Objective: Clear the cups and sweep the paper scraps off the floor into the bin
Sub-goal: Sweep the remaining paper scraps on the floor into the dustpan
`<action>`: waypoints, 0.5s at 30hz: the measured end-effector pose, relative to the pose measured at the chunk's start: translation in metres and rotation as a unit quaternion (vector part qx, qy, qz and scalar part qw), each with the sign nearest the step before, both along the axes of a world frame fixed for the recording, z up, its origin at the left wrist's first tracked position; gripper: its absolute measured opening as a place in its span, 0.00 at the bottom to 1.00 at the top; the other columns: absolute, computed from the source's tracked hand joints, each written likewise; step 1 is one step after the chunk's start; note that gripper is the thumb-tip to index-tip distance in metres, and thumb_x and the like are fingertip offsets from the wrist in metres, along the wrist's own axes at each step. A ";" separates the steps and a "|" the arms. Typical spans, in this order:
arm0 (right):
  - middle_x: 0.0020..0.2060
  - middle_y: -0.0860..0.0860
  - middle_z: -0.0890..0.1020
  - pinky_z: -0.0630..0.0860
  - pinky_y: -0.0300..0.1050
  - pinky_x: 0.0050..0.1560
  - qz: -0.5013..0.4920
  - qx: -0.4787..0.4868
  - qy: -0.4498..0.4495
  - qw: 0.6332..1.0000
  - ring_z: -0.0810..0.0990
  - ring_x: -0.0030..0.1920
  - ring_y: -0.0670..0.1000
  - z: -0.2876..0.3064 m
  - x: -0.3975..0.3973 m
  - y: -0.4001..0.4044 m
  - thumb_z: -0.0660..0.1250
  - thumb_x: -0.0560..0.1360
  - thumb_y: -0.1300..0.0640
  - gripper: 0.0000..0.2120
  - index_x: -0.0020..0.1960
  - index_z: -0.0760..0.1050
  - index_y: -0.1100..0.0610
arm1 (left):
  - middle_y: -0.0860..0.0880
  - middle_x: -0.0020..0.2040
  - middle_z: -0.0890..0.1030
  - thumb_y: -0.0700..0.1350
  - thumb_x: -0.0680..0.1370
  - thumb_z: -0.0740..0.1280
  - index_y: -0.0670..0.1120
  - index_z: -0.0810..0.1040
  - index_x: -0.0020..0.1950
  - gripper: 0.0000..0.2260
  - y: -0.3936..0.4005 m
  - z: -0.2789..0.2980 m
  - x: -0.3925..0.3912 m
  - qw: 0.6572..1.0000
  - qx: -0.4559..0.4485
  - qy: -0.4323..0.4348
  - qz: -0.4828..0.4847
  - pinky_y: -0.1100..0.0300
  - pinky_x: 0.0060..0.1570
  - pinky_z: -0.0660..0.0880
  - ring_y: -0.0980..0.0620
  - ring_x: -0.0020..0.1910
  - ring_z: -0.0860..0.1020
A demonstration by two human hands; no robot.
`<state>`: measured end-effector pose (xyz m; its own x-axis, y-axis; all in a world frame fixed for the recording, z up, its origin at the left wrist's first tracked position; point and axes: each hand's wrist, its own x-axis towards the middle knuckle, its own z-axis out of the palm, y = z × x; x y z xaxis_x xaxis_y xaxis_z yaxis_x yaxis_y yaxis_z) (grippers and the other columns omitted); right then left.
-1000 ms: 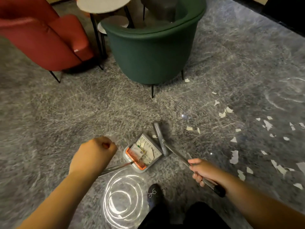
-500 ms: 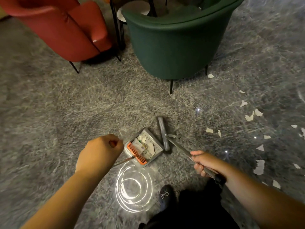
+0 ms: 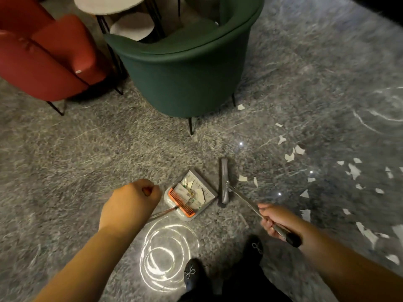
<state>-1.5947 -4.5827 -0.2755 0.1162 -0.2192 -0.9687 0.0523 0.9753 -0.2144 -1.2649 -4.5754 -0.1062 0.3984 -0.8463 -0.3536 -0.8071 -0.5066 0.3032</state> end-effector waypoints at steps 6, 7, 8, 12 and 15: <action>0.30 0.50 0.70 0.64 0.34 0.20 -0.016 -0.036 0.083 0.996 0.68 0.18 0.41 0.001 -0.086 0.009 0.53 0.82 0.60 0.12 0.59 0.72 0.50 | 0.53 0.32 0.78 0.54 0.77 0.64 0.56 0.75 0.34 0.12 -0.033 -0.005 -0.077 0.998 -0.003 0.025 -0.052 0.58 0.33 0.68 0.51 0.35 0.76; 0.32 0.48 0.70 0.65 0.33 0.22 -0.009 -0.044 0.099 0.994 0.69 0.18 0.41 0.005 -0.100 0.011 0.54 0.81 0.61 0.12 0.57 0.73 0.50 | 0.53 0.32 0.79 0.54 0.77 0.64 0.57 0.75 0.34 0.12 -0.040 -0.008 -0.093 0.998 -0.003 0.032 -0.062 0.58 0.34 0.69 0.50 0.35 0.77; 0.33 0.47 0.69 0.65 0.33 0.23 -0.017 -0.038 0.106 0.993 0.69 0.18 0.40 0.009 -0.110 0.012 0.55 0.80 0.61 0.11 0.52 0.73 0.48 | 0.52 0.33 0.79 0.54 0.77 0.64 0.57 0.75 0.33 0.12 -0.045 -0.010 -0.104 0.997 -0.001 0.035 -0.070 0.58 0.35 0.70 0.48 0.36 0.77; 0.33 0.47 0.69 0.65 0.33 0.19 -0.062 -0.028 0.134 0.989 0.69 0.17 0.40 0.003 -0.169 0.025 0.58 0.78 0.59 0.10 0.43 0.68 0.45 | 0.51 0.33 0.78 0.54 0.76 0.65 0.57 0.75 0.32 0.12 -0.069 -0.016 -0.155 0.994 0.001 0.040 -0.106 0.57 0.36 0.70 0.46 0.36 0.77; 0.27 0.50 0.71 0.65 0.37 0.18 -0.081 -0.053 0.143 0.985 0.69 0.18 0.45 0.015 -0.195 0.036 0.56 0.81 0.59 0.11 0.41 0.70 0.51 | 0.51 0.36 0.80 0.54 0.76 0.64 0.58 0.76 0.35 0.10 -0.083 -0.015 -0.185 0.990 0.003 0.049 -0.130 0.57 0.38 0.71 0.47 0.39 0.77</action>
